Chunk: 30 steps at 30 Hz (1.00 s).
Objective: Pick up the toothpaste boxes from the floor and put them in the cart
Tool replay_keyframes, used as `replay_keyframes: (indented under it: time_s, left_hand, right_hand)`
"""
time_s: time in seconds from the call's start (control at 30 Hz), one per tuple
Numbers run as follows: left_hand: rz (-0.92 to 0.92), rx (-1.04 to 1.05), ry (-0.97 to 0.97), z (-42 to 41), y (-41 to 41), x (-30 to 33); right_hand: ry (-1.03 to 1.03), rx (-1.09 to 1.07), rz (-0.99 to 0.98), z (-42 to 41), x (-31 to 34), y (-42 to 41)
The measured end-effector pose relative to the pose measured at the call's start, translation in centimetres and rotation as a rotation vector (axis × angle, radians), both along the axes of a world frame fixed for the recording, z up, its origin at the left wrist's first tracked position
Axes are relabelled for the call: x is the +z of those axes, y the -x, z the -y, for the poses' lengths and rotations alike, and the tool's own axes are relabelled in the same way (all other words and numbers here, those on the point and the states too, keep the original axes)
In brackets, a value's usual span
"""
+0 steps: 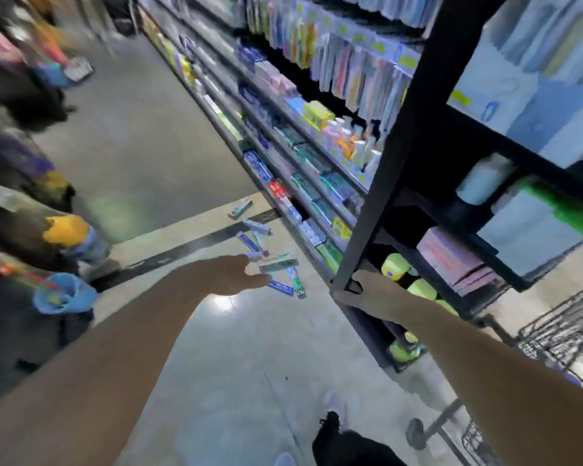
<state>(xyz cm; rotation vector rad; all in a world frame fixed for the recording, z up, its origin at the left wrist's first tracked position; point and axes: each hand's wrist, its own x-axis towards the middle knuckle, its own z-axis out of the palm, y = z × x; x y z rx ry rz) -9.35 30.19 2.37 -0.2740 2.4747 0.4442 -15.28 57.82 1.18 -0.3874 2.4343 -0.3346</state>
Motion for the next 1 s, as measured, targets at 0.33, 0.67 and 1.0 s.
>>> replay_keyframes:
  time_s: [0.33,0.67,1.0]
  left_hand:
    - [0.040,0.189,0.123,6.8,6.3,-1.5]
    - [-0.001,0.233,0.214,13.6,12.9,-2.2]
    - [0.057,0.174,0.138,27.8,21.7,-5.0]
  right_hand:
    - [0.066,0.166,-0.034,9.5,-2.7,12.8]
    - [-0.047,0.393,-0.081,19.6,-2.7,22.6]
    - [-0.081,0.351,-0.061,32.5,-5.9,29.4]
